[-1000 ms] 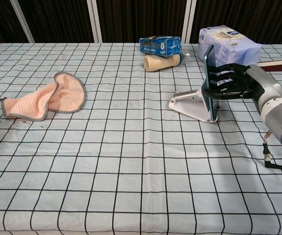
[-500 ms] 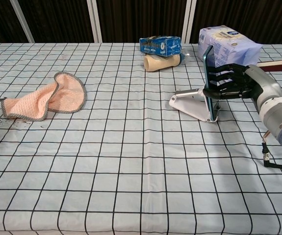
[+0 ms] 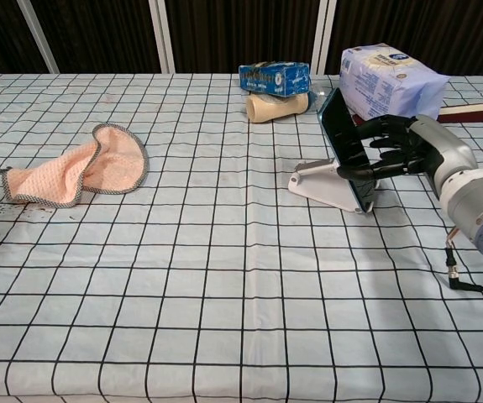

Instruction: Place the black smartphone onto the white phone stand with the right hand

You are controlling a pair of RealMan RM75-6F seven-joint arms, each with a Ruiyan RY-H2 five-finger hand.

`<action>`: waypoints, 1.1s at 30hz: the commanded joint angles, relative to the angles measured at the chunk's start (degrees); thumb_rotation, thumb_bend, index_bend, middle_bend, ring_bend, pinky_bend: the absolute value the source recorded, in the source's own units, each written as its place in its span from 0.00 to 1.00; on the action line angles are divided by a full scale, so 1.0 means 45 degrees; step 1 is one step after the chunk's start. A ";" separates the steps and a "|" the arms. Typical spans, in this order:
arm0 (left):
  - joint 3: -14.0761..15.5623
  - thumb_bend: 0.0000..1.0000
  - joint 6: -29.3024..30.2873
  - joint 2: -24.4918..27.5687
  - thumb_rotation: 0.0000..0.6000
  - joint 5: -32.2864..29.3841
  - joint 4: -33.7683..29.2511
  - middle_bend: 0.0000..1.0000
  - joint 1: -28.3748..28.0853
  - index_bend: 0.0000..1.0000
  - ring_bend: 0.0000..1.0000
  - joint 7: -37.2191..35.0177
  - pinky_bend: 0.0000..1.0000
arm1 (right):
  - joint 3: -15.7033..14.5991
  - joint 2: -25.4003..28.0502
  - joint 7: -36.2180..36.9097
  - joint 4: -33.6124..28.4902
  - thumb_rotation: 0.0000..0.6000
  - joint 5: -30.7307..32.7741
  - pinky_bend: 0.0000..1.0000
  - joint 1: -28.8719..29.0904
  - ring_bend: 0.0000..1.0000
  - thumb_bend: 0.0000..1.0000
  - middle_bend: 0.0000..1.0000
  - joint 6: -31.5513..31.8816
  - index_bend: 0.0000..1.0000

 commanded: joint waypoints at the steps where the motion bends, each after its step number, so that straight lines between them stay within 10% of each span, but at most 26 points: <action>1: 0.0002 0.00 -0.0001 -0.0001 1.00 0.0000 0.0000 0.00 0.0001 0.00 0.00 0.0000 0.00 | -0.0036 0.0038 -0.0011 -0.0044 1.00 -0.0049 0.15 0.0010 0.12 0.04 0.16 -0.0034 0.26; 16: 0.0005 0.00 0.0002 -0.0011 1.00 0.0027 0.0011 0.00 -0.0011 0.00 0.00 0.0038 0.00 | -0.0339 0.0685 -0.0544 -0.0717 1.00 -0.0483 0.14 -0.0156 0.04 0.01 0.04 0.0205 0.01; 33: 0.0154 0.00 0.0280 -0.0181 1.00 0.0398 0.0187 0.00 0.0059 0.00 0.00 0.0661 0.00 | -0.3148 0.7224 -0.3943 -0.4730 1.00 -0.2607 0.14 -0.2864 0.00 0.03 0.00 0.1948 0.00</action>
